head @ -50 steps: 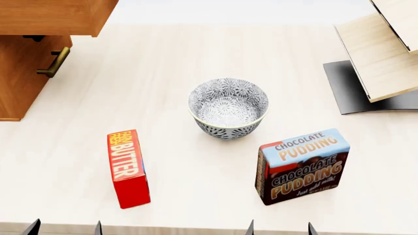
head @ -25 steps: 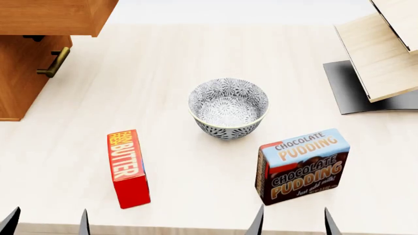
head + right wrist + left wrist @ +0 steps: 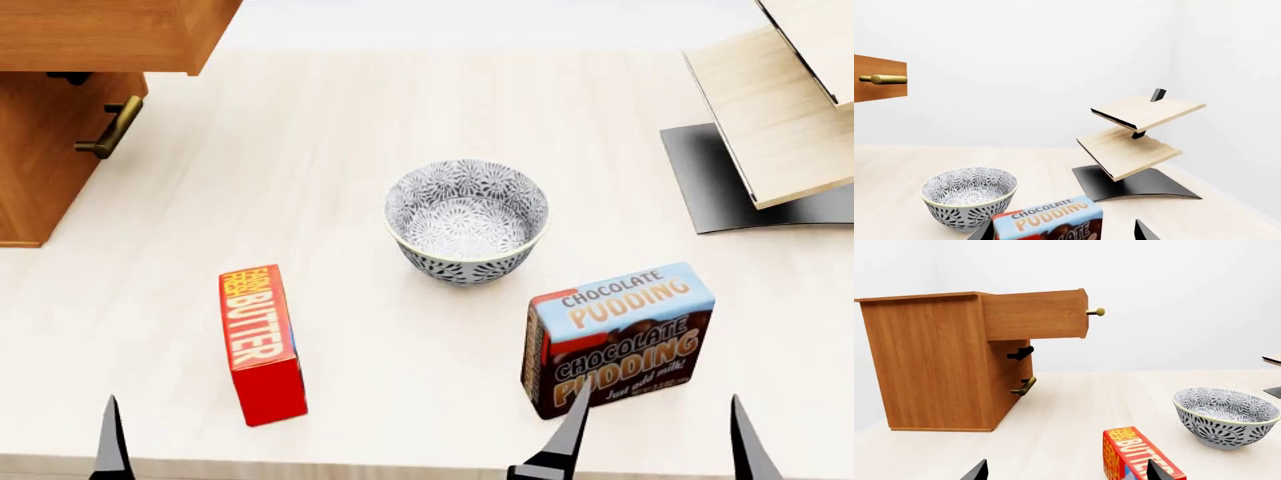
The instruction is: Close the top drawer of the cabinet.
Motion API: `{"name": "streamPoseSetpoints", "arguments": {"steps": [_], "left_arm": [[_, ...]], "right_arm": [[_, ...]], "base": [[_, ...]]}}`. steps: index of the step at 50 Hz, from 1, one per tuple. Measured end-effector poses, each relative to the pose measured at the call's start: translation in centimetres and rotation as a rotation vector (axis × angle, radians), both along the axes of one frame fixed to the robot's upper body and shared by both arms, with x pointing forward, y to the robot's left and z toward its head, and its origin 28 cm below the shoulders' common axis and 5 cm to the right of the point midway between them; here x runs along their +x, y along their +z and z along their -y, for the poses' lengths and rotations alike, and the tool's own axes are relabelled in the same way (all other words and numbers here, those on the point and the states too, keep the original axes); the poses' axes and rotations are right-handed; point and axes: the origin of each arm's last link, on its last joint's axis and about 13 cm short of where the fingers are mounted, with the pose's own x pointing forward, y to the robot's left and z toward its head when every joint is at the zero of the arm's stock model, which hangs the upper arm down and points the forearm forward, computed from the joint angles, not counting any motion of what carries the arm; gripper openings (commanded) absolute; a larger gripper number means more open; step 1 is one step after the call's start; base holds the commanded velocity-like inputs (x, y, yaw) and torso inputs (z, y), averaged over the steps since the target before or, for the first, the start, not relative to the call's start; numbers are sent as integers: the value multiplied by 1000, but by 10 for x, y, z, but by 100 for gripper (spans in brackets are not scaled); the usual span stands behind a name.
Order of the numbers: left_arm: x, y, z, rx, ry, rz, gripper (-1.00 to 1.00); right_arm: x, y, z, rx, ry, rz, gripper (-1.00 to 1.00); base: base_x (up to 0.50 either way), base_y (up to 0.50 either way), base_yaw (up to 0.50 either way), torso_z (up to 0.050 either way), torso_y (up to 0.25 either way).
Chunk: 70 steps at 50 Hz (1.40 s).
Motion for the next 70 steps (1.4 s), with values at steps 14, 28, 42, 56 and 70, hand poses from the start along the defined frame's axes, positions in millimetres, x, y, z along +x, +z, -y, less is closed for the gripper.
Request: {"name": "streamPoseSetpoints", "arguments": {"steps": [14,28,42,56,70], "left_arm": [[-3,3,-1,-2,4,8,100],[-3,3,-1,-1,2,9,100],[-2,2,0,-1,-3,7,100],[-1,0,0,-4,-14,7,100],[0,-1,0,-1,-17,6,100]], "right_arm": [[-2,1,-1,-6,1,1,100],[0,0,-2,-10,1,-6,100],[0,-1,-2,-12,3,-11,100],[0,-2,-2,-10,7,-15,100],[1,-3,-3,-8,11,-17,100]], "base": [[0,0,0,49,0],[0,0,0,50,0],[0,0,0,49,0],[0,0,0,10,0],[156,-182,0,0,0]]}}
